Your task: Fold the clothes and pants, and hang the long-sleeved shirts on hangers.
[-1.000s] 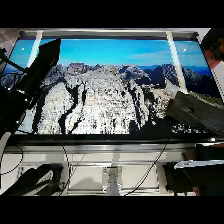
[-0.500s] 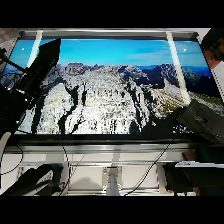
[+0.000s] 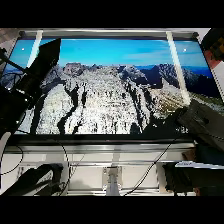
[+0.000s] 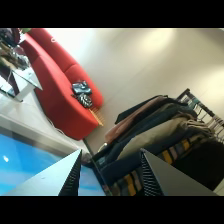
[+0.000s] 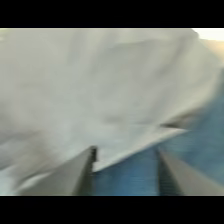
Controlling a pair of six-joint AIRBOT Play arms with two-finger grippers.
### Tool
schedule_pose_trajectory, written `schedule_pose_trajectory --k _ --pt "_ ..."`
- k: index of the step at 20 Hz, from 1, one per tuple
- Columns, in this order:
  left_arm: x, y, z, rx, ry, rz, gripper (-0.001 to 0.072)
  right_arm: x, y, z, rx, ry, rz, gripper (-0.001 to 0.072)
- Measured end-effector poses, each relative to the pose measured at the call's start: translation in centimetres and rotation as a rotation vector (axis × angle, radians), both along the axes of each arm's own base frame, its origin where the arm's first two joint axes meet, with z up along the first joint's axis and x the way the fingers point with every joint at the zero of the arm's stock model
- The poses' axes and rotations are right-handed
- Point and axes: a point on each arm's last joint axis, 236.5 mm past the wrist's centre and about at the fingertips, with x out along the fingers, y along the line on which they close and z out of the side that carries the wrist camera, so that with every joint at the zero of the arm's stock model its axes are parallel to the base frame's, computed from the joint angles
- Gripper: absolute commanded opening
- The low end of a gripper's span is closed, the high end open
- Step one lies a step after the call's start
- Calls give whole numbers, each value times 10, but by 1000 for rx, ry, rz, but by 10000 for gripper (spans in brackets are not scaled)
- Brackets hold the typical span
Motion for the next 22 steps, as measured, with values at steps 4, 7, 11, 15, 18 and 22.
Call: schedule_pose_trajectory --k 4,7,11,15,18,22 --pt "0 7 3 29 -23 25 32 137 62 12 147 -420 326 8" --pt "-9 17 20 74 -89 63 31 235 161 43 289 -660 662 8" --pt "-38 34 57 170 -202 135 32 309 323 78 451 -827 1079 8" --pt "-78 53 96 237 -286 234 33 332 452 92 512 -883 1347 9" --pt "-110 60 124 254 -357 283 33 334 511 92 498 -884 1460 10" --pt "-147 62 150 260 -439 316 33 327 563 93 502 -890 1558 10"
